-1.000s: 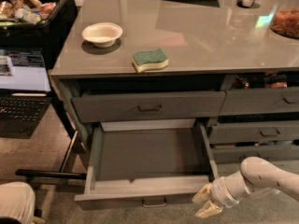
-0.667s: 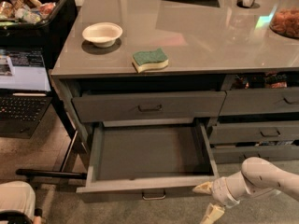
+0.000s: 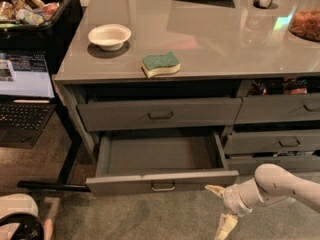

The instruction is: Close middle drawer

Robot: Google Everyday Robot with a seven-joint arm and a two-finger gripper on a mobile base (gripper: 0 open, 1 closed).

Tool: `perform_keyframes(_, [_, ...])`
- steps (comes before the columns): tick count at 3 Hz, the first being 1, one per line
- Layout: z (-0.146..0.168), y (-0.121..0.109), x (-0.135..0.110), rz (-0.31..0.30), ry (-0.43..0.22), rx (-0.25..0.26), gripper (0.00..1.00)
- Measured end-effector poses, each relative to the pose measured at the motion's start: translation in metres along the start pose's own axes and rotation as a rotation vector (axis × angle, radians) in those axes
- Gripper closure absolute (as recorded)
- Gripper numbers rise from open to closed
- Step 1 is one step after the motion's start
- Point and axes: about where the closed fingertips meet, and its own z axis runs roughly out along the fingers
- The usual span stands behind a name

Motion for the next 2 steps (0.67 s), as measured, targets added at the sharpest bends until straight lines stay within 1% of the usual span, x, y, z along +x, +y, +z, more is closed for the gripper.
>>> perform_keyframes(1, [0.0211,-0.0543,-0.0204,-0.02,-0.047,0.037,0.0])
perform_keyframes(2, [0.0211,-0.0543,-0.0204,-0.02,-0.047,0.037,0.0])
